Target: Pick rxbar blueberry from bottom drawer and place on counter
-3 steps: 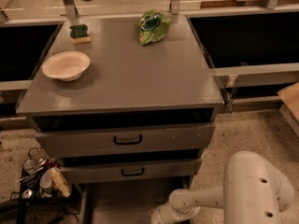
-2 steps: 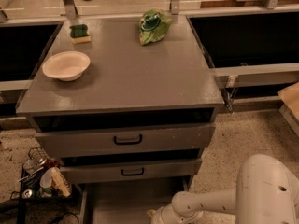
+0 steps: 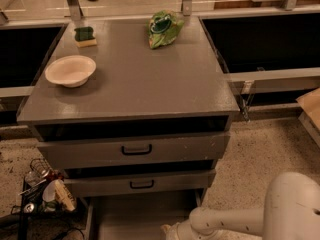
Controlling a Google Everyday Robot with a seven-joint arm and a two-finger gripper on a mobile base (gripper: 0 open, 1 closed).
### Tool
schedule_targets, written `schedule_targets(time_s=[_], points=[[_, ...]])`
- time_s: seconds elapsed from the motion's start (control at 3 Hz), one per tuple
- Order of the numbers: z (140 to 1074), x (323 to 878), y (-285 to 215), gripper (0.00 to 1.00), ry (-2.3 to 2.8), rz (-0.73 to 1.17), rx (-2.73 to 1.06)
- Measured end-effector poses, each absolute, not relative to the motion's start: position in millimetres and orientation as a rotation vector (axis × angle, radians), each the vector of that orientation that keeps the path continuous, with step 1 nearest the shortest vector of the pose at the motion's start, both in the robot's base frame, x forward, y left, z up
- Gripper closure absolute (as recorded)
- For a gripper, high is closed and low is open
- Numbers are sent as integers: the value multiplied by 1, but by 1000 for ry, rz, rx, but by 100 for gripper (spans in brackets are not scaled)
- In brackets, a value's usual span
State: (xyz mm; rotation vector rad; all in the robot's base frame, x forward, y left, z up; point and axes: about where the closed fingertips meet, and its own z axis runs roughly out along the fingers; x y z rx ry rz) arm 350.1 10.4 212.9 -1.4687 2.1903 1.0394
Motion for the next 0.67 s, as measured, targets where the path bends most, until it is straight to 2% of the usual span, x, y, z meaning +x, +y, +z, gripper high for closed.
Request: schedule_targets(time_s=[0.67], points=[[232,347,-40,0,2218,963,-1279]])
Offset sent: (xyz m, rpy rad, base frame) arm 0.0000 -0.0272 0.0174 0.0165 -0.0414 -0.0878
